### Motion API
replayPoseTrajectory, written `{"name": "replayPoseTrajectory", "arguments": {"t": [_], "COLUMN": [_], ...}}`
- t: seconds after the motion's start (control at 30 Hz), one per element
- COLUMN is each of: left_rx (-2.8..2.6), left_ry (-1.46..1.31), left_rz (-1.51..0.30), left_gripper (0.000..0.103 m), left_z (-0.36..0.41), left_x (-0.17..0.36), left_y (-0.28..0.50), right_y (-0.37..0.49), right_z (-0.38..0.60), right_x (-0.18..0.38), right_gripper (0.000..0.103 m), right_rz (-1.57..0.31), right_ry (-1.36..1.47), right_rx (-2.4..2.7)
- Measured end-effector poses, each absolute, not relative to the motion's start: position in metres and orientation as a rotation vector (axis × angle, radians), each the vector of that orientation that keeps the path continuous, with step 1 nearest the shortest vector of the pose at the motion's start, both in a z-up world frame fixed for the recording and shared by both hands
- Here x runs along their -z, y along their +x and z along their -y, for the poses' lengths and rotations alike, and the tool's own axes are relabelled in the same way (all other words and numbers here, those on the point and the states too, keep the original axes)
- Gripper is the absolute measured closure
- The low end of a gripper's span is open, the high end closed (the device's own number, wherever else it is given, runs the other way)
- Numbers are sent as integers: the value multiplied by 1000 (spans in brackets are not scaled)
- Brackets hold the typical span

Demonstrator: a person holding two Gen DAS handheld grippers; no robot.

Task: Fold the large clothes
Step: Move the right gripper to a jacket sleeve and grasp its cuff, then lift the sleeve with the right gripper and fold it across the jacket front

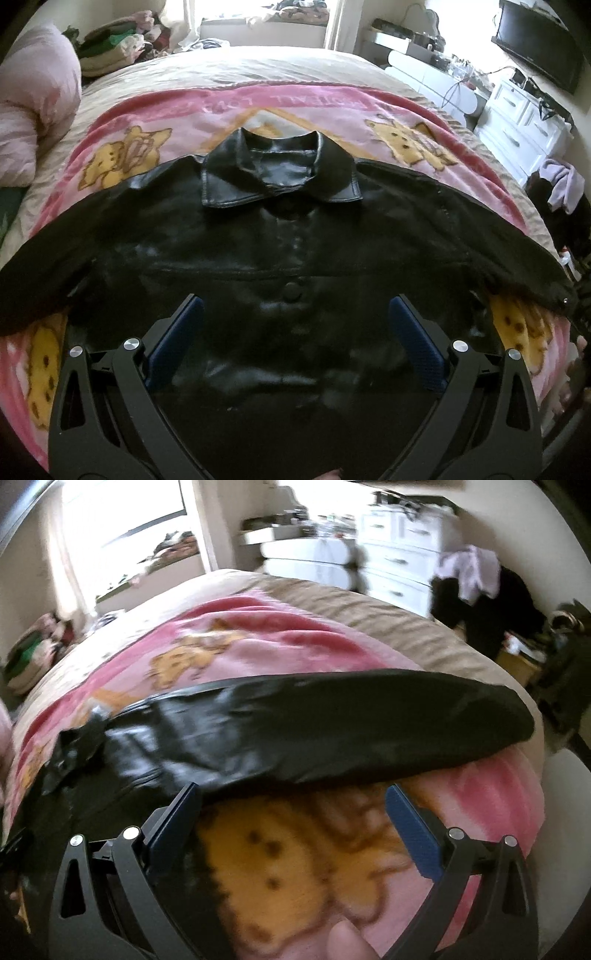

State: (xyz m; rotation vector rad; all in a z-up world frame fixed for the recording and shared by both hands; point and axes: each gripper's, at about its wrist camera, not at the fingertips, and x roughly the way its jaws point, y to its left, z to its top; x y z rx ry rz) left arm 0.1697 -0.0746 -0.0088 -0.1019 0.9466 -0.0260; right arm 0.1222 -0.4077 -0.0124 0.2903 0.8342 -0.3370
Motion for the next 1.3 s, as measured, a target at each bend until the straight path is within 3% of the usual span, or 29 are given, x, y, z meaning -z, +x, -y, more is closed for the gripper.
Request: {"name": "replayPoseTrajectory", "arguments": {"t": [0.27, 0.6, 0.87, 0.9, 0.93, 0.97, 1.03, 1.07, 1.17, 1.3], "left_rx": [29, 34, 32, 32, 33, 34, 37, 37, 38, 40], "left_ry": [-67, -38, -40, -41, -43, -47, -56, -61, -73, -110], "left_rz": [-965, -964, -972, -972, -972, -972, -971, -968, -957, -948], "left_gripper": [9, 9, 9, 9, 9, 9, 9, 9, 9, 9], "left_z": [95, 112, 114, 114, 114, 113, 110, 109, 103, 91], "left_x": [17, 17, 17, 16, 15, 13, 9, 8, 1, -10], "left_y": [193, 215, 225, 226, 226, 227, 228, 227, 227, 227], "right_y": [126, 127, 129, 130, 130, 130, 131, 133, 134, 149], "right_z": [473, 559, 587, 589, 590, 590, 591, 591, 580, 550], "right_x": [36, 71, 77, 77, 75, 72, 65, 60, 34, -10], "right_gripper": [4, 4, 6, 8, 26, 55, 81, 87, 92, 94], "right_rz": [-850, -840, -702, -696, -685, -664, -641, -624, -554, -493], "right_ry": [416, 789, 943, 947, 939, 936, 933, 931, 868, 785], "right_rx": [543, 632, 623, 632, 645, 641, 595, 565, 506, 373]}}
